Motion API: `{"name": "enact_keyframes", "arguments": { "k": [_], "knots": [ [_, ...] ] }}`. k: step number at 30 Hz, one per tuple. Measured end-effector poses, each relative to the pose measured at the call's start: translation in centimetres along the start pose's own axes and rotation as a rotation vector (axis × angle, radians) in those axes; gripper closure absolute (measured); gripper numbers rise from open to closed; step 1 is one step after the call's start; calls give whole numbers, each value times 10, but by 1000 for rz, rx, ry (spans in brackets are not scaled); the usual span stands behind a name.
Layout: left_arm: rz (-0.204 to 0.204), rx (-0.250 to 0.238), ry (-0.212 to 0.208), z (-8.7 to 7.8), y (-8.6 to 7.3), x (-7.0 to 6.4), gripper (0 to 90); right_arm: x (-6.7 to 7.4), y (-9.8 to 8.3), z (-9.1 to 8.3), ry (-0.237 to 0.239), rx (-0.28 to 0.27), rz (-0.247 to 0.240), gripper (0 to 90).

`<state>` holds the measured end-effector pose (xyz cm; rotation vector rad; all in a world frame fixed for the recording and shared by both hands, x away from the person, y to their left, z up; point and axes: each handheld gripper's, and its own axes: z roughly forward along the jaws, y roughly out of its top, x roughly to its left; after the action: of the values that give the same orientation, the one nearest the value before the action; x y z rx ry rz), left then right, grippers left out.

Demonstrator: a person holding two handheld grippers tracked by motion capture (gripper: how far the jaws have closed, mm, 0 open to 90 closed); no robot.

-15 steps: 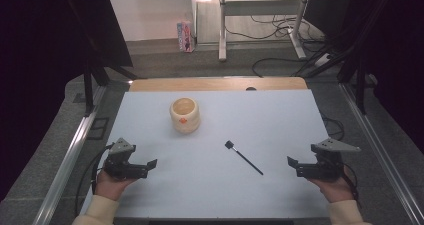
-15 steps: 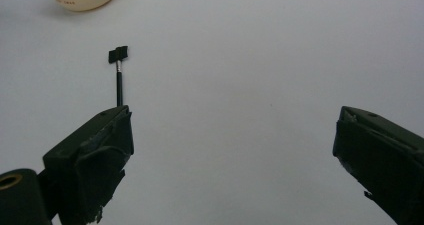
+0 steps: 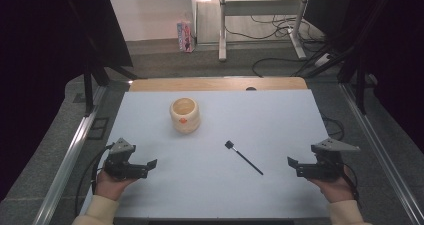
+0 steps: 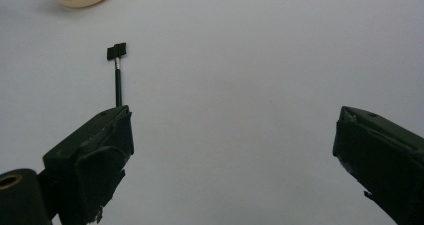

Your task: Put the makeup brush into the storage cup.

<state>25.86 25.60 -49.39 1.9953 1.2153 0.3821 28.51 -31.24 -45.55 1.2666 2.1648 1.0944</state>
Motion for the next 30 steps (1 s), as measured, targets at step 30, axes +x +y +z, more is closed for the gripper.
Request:
{"name": "enact_keyframes", "arguments": {
  "k": [30],
  "knots": [
    [19, 28, 23, 4, 0, -1, 16, 16, 29, -4, 1, 38, -22, 13]
  ]
}}
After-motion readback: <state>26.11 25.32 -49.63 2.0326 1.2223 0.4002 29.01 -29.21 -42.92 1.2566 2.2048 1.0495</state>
